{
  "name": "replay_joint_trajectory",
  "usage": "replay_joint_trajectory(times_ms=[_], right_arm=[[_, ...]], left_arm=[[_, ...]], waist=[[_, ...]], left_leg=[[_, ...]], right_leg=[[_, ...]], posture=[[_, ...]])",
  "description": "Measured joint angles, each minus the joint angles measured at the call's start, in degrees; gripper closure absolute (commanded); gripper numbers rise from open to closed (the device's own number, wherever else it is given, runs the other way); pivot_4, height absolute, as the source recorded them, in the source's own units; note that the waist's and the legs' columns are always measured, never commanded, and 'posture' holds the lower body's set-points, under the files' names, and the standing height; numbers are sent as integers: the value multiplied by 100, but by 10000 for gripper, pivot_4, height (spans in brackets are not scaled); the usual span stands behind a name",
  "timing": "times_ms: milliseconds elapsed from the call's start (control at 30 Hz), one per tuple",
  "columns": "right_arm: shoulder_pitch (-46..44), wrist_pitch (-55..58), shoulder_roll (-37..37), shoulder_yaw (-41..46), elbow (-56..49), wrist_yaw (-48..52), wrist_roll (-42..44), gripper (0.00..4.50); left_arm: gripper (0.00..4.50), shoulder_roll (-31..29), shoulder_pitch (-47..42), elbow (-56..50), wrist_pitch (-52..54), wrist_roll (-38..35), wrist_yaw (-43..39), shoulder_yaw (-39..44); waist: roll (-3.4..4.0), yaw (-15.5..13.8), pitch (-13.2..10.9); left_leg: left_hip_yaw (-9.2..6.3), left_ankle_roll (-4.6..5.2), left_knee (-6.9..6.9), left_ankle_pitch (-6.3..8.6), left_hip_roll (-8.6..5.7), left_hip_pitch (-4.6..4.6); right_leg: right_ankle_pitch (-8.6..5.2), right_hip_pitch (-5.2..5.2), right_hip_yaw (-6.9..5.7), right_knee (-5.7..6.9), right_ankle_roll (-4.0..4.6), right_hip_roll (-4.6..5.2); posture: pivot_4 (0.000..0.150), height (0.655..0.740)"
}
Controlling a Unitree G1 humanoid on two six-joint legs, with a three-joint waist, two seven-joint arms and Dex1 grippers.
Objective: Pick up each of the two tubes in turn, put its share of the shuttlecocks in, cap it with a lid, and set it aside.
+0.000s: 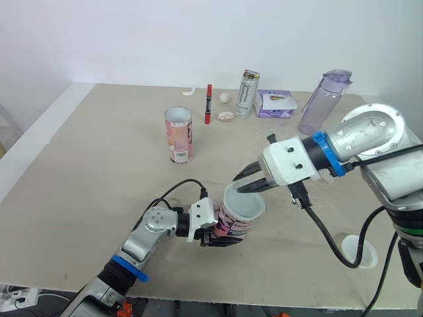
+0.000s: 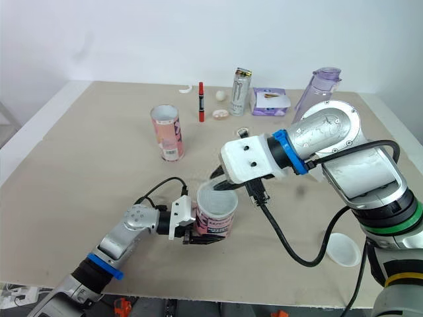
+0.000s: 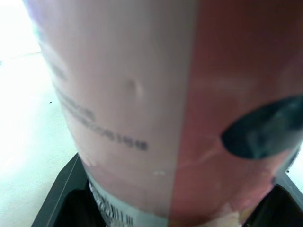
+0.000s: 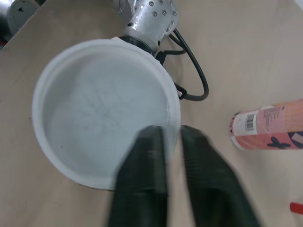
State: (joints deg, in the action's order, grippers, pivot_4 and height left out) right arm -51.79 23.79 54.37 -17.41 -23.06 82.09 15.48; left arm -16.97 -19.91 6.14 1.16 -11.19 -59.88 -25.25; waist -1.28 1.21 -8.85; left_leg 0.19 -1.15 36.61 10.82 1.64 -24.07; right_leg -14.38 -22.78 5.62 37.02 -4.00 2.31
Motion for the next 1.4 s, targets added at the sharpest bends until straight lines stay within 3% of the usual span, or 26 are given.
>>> replay_joint_trajectory(times_ms=[33,300,500,633,667,767,1400], right_arm=[[-3,-6,-6,6,9,-5,-2,21282],[-143,275,-159,249,214,-166,233,21282],[-391,1485,-182,1169,181,-473,1288,21282],[-91,1980,-167,1319,-192,-585,1780,30692],[-57,2009,-167,1319,-221,-597,1810,36014],[365,2201,-105,1319,-569,-687,2007,44445],[828,1902,130,531,-807,-718,1538,44445]], left_arm=[[17018,0,0,0,0,0,0,0],[17018,0,5,-22,33,-10,-1,16],[17018,-2,25,-53,57,-11,-2,20],[17018,-6,24,-53,64,-13,-2,29],[17018,-6,24,-53,64,-13,-2,29],[17018,-6,22,-54,68,-13,-3,29],[17018,-13,94,-118,100,-14,25,59]], waist=[[-1,0,1],[-5,0,-1],[-17,-1,2],[-19,1,1],[-19,0,1],[-20,0,0],[-34,3,4]], left_leg=[[0,0,0,0,0,0],[5,2,-5,-1,0,-6],[3,3,-9,-2,1,-13],[4,3,-11,-2,1,-13],[4,3,-11,-2,2,-13],[4,3,-11,-2,2,-14],[8,2,-19,-1,5,-16]], right_leg=[[0,-1,0,0,0,0],[2,-15,-1,0,3,11],[4,-19,-9,-1,7,14],[4,-23,-9,-1,6,14],[4,-23,-9,-1,6,14],[4,-25,-9,-2,6,16],[4,-39,-28,-6,6,32]], posture=[[1500,7400],[1500,7400],[1500,7400],[1500,7400],[1500,7400],[1500,7400],[1500,7400]])
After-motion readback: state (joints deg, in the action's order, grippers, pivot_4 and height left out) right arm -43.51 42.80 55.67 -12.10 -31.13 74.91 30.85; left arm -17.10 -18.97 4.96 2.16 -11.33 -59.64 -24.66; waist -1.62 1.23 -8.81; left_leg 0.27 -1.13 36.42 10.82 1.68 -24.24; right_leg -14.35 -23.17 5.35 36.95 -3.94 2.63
